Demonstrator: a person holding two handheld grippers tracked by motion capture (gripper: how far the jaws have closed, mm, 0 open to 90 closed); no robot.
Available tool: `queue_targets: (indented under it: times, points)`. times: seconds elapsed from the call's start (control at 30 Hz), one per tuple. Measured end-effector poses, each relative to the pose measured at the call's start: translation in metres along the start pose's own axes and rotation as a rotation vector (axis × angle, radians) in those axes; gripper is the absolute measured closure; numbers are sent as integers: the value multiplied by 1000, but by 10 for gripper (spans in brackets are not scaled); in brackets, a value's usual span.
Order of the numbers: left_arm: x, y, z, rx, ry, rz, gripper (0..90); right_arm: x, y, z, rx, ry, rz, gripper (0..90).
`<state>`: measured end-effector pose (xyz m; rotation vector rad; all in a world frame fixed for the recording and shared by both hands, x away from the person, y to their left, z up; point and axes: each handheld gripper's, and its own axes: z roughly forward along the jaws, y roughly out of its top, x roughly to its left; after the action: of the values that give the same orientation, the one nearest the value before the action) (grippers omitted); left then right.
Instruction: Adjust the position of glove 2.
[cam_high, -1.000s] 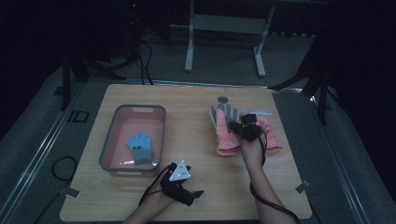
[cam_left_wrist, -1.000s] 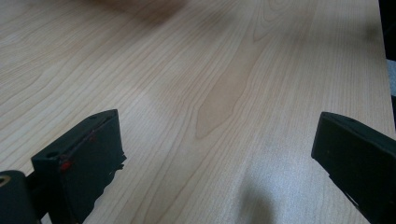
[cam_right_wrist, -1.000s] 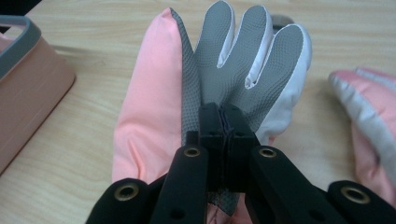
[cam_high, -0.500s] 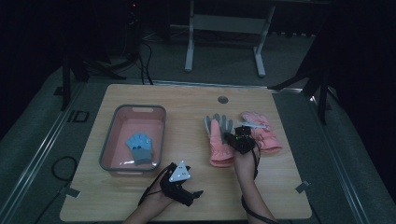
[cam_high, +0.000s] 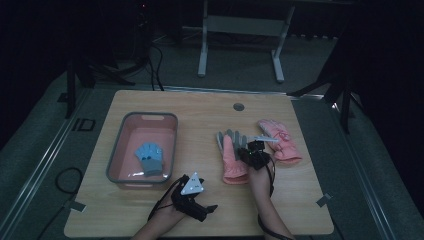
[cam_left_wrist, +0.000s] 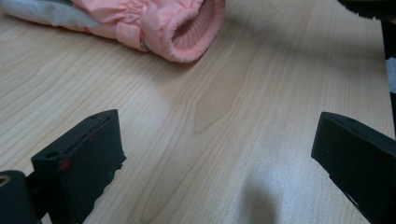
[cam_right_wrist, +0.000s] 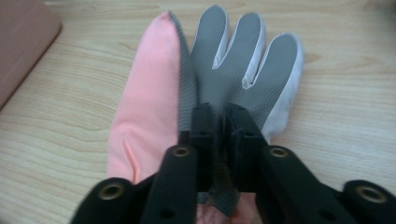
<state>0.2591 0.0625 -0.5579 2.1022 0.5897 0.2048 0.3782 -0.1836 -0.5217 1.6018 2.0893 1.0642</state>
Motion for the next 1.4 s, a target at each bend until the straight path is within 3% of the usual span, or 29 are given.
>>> queue_targets:
  times: [0.2,0.27,0.43,0.57,0.67,0.7,0.8,0.93,1.0,1.13,1.4]
  points:
    - [-1,0,1,5,-6,-3,23,-10,16,-25,-49,24,-77,692]
    - [-1,0,1,9,-8,-1,23,-21,22,-33,-66,34,-84,689]
    - [-1,0,1,4,0,0,23,-54,33,-51,-105,26,-156,651]
    - [-1,0,1,7,-4,-6,23,-83,39,-60,-97,7,-215,630]
    - [0,0,1,14,-4,-8,23,-105,43,-64,-80,-6,-227,629]
    - [0,0,1,14,-4,-8,23,-105,43,-64,-80,-6,-227,629]
    - [-1,0,1,14,-8,-10,23,-130,48,-62,-58,12,-228,604]
    - [0,-1,1,15,-5,-12,23,-143,51,-56,-32,3,-247,564]
    - [0,-1,2,18,-2,-5,23,-154,55,-52,-26,1,-230,558]
    - [0,-1,2,23,-3,-4,23,-160,56,-45,-17,5,-222,559]
    - [0,-1,2,26,-1,-5,23,-172,47,-16,55,14,-192,558]
